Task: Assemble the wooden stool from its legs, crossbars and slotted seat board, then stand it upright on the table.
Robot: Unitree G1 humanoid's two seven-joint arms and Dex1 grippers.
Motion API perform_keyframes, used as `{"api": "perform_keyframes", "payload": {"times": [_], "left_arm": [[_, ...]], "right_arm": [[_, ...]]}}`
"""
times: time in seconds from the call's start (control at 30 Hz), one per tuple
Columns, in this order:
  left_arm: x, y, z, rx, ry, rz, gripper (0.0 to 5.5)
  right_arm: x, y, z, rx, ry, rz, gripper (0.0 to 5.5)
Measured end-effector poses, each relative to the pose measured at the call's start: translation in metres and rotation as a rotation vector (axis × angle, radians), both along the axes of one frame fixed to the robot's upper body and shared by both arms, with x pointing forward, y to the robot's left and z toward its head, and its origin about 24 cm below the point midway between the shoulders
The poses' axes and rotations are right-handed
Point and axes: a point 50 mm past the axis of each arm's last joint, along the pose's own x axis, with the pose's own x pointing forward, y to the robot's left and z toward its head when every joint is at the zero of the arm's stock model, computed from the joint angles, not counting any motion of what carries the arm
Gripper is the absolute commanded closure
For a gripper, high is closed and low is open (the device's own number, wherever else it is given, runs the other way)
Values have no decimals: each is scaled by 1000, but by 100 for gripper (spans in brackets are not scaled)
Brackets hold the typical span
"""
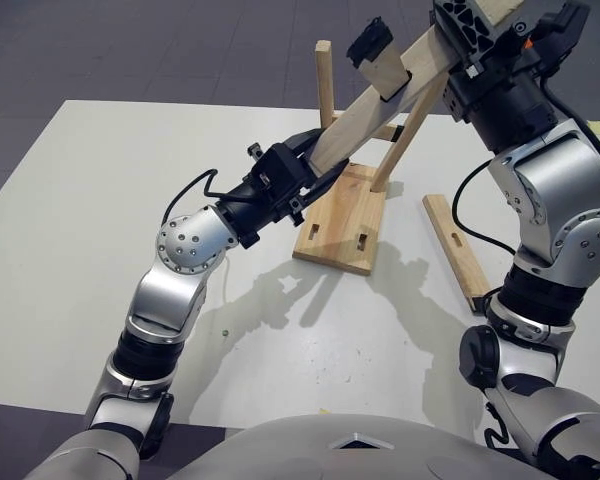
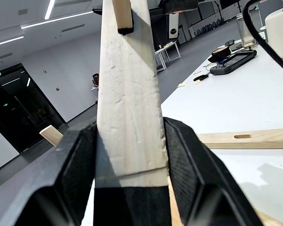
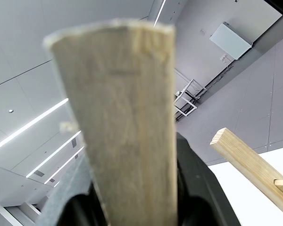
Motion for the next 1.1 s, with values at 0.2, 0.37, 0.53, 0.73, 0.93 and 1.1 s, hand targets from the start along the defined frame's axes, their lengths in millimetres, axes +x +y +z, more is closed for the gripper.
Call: {"api": "perform_keyframes", "payload": {"times": [0.2,0.37,0.53,0.73,0.93,1.1], "left_arm": [[-3,-4,-14,-31,132,-37,238],[-7,9,4,-316,351,-146,158],[-16,40,35,-533,430,-280,78],[-24,94,66,-680,348,-179,10],[-9,103,47,-671,382,76,10],[-5,92,36,-616,402,107,10]], "right_arm": [[2,-2,-3,-96,-68,-49,449],[6,-11,-22,-248,-57,-167,449],[7,-18,-32,-286,-34,-224,449],[-3,-34,-70,-394,131,-339,449],[-14,-49,-98,-488,250,-450,449],[-12,-49,-102,-487,250,-515,449]]}}
